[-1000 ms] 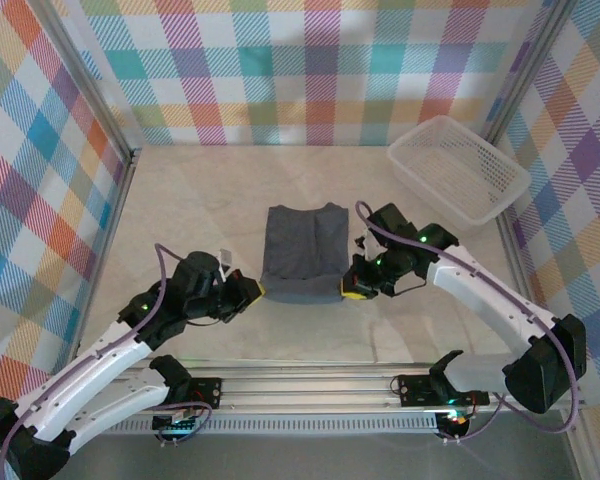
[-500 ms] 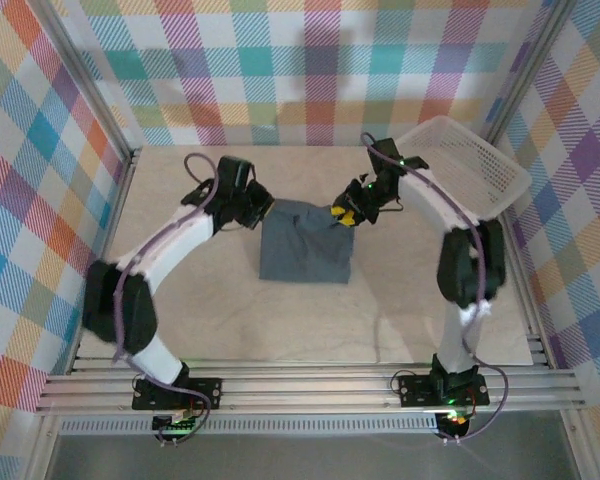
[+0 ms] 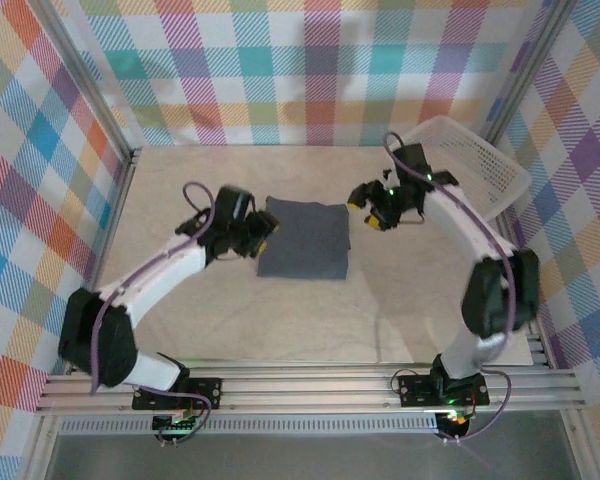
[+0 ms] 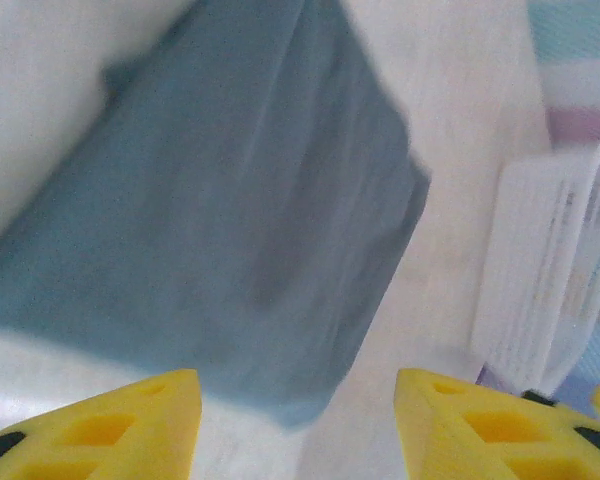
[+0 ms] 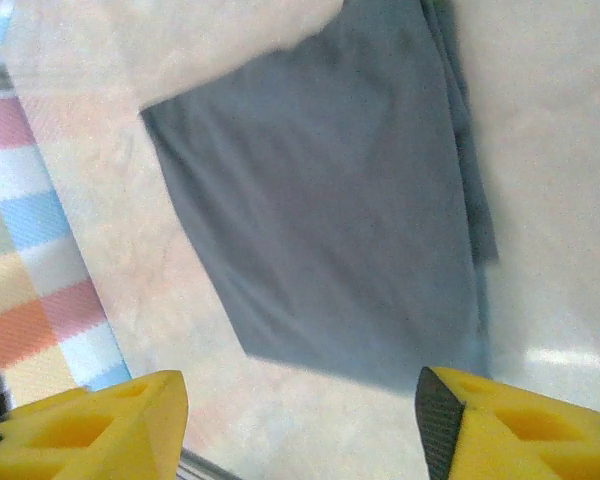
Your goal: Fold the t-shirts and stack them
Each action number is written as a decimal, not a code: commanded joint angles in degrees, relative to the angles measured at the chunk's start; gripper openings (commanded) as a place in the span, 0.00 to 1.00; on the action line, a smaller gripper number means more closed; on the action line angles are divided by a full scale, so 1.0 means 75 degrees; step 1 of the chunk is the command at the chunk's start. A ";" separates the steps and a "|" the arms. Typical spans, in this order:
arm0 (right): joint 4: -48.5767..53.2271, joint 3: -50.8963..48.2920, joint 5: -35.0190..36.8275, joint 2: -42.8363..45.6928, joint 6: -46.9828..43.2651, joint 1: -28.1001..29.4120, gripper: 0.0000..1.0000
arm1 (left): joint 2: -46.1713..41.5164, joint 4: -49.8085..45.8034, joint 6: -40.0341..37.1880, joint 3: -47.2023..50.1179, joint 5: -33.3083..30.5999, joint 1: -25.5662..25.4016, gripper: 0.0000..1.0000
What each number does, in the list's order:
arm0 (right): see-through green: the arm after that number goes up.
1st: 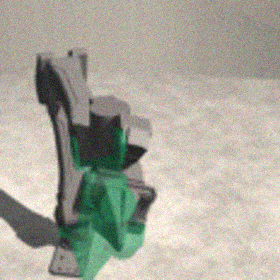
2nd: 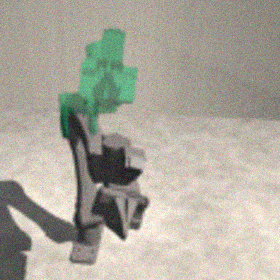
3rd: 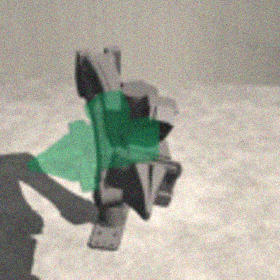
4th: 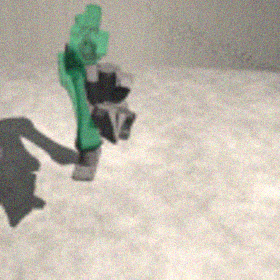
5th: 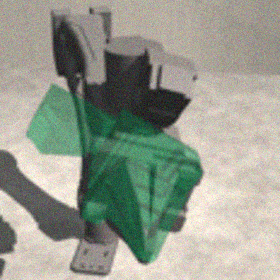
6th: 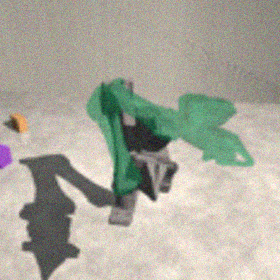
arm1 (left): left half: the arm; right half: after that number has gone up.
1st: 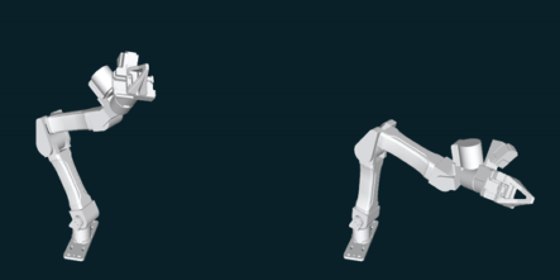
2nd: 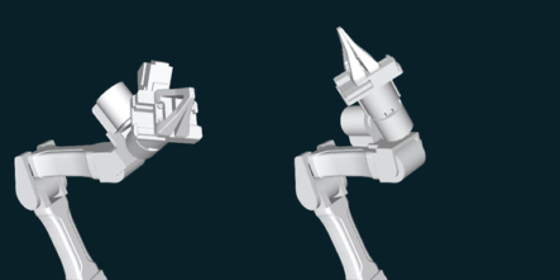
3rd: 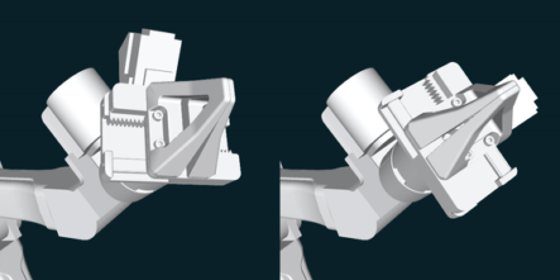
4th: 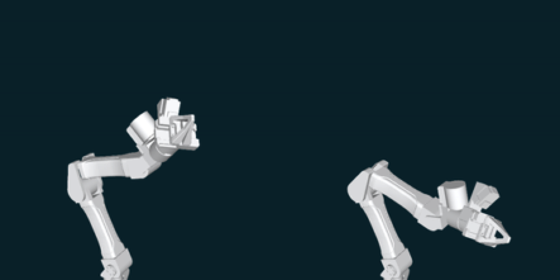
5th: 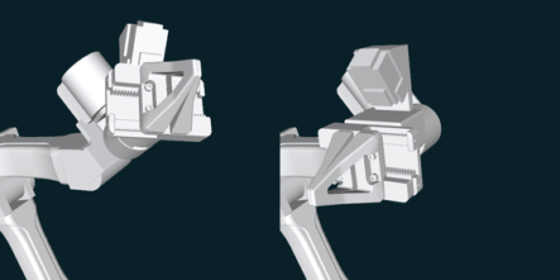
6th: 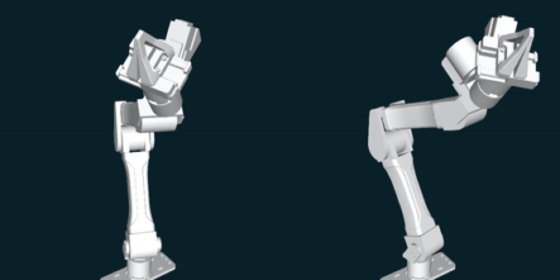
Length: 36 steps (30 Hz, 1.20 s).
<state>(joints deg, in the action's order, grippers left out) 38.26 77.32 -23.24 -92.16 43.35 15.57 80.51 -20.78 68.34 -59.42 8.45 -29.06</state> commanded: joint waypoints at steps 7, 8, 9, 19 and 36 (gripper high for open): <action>-0.1634 -0.3827 -0.0041 0.3154 0.0383 0.0092 0.67 | 0.1237 0.3090 0.2978 0.0847 -0.0028 -0.1646 0.70; -0.1451 -0.3817 -0.0025 0.3216 0.0313 0.0079 0.67 | 0.1618 0.3273 0.3187 0.0660 -0.0033 -0.1800 0.71; -0.1331 -0.3789 -0.0033 0.3291 0.0253 0.0050 0.67 | 0.1978 0.3397 0.3603 0.0504 -0.0090 -0.1954 0.71; -0.0325 -0.3734 -0.0011 0.4252 -0.0028 -0.0081 0.66 | 0.3882 0.2859 0.4913 -0.0941 -0.1069 -0.2427 0.73; 0.0213 -0.3955 0.0040 0.5127 0.0124 -0.0238 0.65 | 0.4149 0.2451 0.3182 -0.0623 -0.1332 0.0191 0.00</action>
<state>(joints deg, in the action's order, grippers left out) 38.72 47.86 -23.14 -54.85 44.34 14.20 113.47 2.98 100.03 -66.74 0.54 -33.87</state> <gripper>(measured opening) 0.655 0.068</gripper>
